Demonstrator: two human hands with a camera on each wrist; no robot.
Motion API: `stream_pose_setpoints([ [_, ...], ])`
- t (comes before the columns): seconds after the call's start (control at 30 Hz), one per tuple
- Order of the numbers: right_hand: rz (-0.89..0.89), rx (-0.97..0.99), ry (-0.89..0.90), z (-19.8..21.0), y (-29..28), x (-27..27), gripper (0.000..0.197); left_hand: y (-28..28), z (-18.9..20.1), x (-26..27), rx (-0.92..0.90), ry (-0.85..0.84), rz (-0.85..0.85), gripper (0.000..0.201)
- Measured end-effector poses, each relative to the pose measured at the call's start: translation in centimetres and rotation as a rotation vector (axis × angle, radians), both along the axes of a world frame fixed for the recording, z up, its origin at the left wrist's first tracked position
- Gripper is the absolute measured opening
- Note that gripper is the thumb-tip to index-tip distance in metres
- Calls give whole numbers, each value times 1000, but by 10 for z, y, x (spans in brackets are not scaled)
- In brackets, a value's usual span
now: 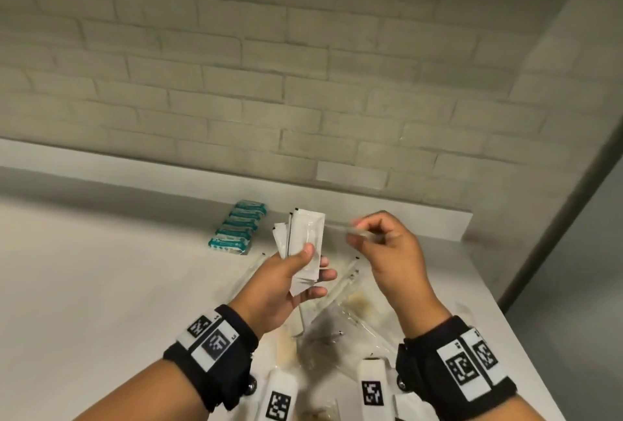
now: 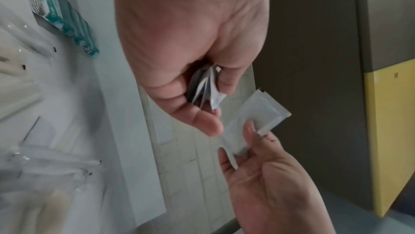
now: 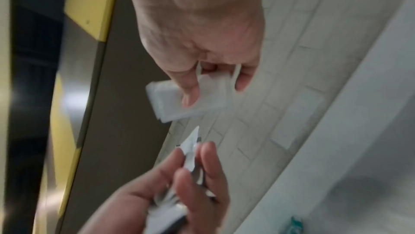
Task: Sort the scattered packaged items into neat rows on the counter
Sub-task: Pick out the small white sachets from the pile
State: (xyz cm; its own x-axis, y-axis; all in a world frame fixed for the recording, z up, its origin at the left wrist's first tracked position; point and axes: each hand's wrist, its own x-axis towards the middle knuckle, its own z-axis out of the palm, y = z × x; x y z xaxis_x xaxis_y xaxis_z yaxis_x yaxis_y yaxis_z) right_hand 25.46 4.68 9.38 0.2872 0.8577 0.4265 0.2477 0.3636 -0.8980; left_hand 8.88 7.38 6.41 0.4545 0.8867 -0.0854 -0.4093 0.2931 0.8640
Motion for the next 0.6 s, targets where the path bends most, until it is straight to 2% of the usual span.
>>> stream_pose_setpoints([
  [0.07, -63, 152, -277, 1, 0, -9, 31, 2, 9, -8, -47, -55, -52, 34],
  [0.13, -116, 211, -448, -5, 2, -16, 31, 3, 17, -15, -29, -84, -87, 36],
  [0.23, -114, 167, -408, -10, 4, -22, 40, 4, 21, -27, 56, -60, -84, 25],
  [0.37, -63, 105, -418, -9, 2, -31, 48, 9, 21, -40, 101, -34, -59, 27],
  [0.43, -72, 53, -447, -7, 1, -35, 51, 14, 20, -46, 139, 33, -52, 20],
  [0.53, -77, 21, -429, 4, -2, -39, 36, 20, 17, -55, 206, 175, -66, 17],
  [0.6, 3, -47, -370, 14, 0, -41, 35, 23, 15, -62, 254, 253, -87, 18],
])
